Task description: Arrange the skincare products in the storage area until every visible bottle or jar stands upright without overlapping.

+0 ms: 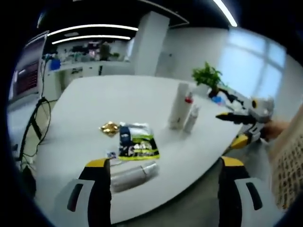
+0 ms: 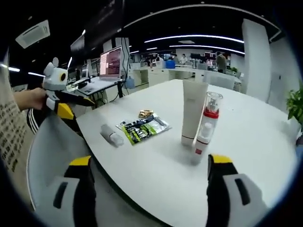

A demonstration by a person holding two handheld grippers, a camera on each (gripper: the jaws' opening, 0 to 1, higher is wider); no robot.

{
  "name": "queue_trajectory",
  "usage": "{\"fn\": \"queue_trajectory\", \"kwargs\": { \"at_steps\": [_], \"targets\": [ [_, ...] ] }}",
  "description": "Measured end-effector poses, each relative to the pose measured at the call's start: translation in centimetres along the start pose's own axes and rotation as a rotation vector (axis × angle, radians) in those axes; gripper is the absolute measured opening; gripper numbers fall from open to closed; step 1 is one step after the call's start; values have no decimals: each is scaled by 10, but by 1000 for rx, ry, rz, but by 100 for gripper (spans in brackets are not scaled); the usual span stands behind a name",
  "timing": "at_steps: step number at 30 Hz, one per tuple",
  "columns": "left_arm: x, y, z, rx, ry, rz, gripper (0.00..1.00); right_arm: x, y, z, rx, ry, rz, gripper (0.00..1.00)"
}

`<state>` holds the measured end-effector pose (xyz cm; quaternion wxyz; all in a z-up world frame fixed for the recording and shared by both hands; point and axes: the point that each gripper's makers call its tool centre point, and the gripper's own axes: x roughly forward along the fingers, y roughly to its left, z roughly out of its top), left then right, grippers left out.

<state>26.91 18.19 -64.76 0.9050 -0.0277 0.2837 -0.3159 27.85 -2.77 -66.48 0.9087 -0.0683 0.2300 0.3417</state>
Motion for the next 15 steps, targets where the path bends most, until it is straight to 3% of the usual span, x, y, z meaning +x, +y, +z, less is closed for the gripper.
{"fn": "queue_trajectory", "kwargs": {
  "at_steps": [9,15],
  "targets": [
    [6,19,-4,122,106,-14,88,0,1,2,-2,-1,-7,100],
    [19,28,-20,265,245,-67,81,1,-3,3,12,-9,-15,100]
  ]
}}
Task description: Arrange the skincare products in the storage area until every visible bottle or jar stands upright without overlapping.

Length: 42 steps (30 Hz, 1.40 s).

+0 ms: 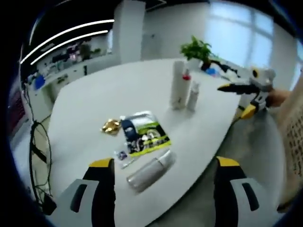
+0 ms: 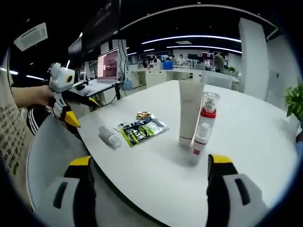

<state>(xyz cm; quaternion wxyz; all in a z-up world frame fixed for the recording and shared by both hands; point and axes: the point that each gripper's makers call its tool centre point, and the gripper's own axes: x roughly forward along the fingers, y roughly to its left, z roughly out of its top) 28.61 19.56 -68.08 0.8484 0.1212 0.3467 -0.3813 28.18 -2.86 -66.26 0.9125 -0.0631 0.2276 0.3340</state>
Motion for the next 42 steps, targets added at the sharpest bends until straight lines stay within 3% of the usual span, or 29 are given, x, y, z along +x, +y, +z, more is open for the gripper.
{"fn": "queue_trajectory", "kwargs": {
  "at_steps": [8,15,20,23,33,42],
  "targets": [
    [23,13,-10,66,87,-38,78,0,-3,1,21,-1,-13,100],
    [43,18,-23,155,199,-85,71,2,-8,-3,39,10,-22,97],
    [54,18,-30,167,258,-110,55,2,-11,-5,53,12,-30,98],
    [63,14,-30,181,271,-132,53,2,-14,-6,66,10,-37,98],
    [80,12,-50,364,406,-208,33,2,-20,-9,84,9,-52,98],
    [81,16,-60,393,444,-223,21,3,-18,-9,91,20,-49,97]
  ]
}}
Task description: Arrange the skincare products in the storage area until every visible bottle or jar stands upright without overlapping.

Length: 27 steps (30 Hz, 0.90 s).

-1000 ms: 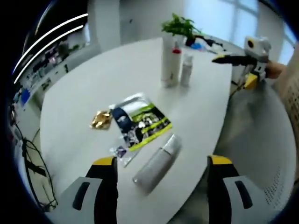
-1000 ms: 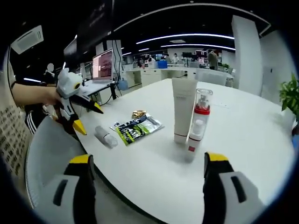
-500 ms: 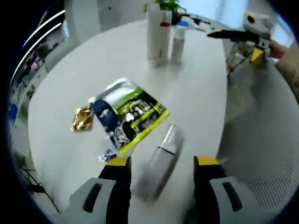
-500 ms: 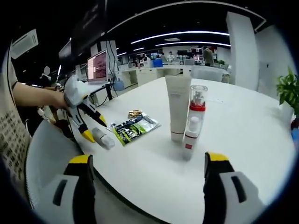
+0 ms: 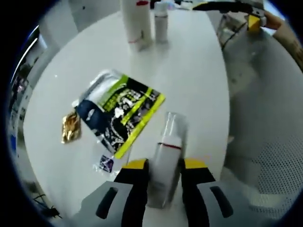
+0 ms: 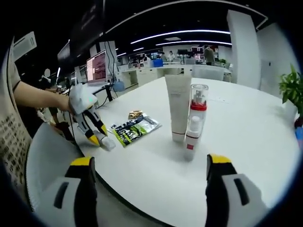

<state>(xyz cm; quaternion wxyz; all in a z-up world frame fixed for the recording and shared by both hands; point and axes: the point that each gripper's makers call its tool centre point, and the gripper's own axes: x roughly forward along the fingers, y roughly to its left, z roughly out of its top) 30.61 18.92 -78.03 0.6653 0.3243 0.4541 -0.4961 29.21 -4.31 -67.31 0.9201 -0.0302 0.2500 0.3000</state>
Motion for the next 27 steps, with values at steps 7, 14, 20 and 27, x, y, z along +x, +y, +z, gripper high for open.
{"fn": "queue_trajectory", "kwargs": {
  "at_steps": [7,14,20,27],
  "targets": [
    [0,3,1,-6,-14,5,17,2,0,-2,-1,9,8,97],
    [-1,5,2,-19,-12,26,17,2,4,-1,-7,13,17,96],
    [-12,1,11,-50,-67,36,16,2,6,0,-9,10,26,96],
    [-24,2,20,-238,-194,53,16,1,9,0,-19,5,38,95]
  ]
}}
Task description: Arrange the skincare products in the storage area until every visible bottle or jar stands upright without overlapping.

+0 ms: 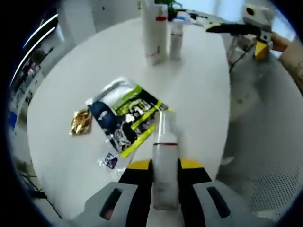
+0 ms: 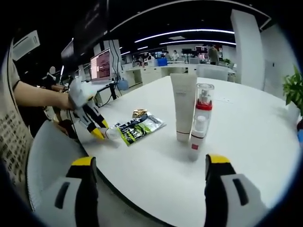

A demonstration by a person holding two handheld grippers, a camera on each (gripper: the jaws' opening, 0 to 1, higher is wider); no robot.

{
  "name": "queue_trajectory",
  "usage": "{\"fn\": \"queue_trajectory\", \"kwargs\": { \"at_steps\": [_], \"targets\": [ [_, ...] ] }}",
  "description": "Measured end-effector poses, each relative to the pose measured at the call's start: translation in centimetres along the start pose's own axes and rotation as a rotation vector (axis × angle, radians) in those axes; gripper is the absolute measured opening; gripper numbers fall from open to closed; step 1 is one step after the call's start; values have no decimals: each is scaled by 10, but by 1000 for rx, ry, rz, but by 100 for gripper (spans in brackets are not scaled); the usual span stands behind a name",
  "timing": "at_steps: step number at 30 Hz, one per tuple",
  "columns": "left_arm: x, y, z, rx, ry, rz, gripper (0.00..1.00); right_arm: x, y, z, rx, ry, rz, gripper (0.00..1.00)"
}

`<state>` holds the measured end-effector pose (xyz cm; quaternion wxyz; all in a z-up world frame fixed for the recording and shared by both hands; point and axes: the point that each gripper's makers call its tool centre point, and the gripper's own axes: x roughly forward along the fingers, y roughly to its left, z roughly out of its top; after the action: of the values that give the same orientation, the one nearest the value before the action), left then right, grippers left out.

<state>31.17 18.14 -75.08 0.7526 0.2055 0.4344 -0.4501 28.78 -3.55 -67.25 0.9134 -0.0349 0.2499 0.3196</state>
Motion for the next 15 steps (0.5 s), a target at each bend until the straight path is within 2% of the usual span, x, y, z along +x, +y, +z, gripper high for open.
{"fn": "queue_trajectory", "kwargs": {
  "at_steps": [7,10,15],
  "targets": [
    [-16,-2,14,-224,-160,1,16,-1,4,0,-7,-10,17,94],
    [-24,-7,20,-263,-206,1,16,-2,7,2,-3,-15,29,93],
    [-38,-18,39,-337,-321,-23,16,-4,10,5,9,-33,45,92]
  ]
}}
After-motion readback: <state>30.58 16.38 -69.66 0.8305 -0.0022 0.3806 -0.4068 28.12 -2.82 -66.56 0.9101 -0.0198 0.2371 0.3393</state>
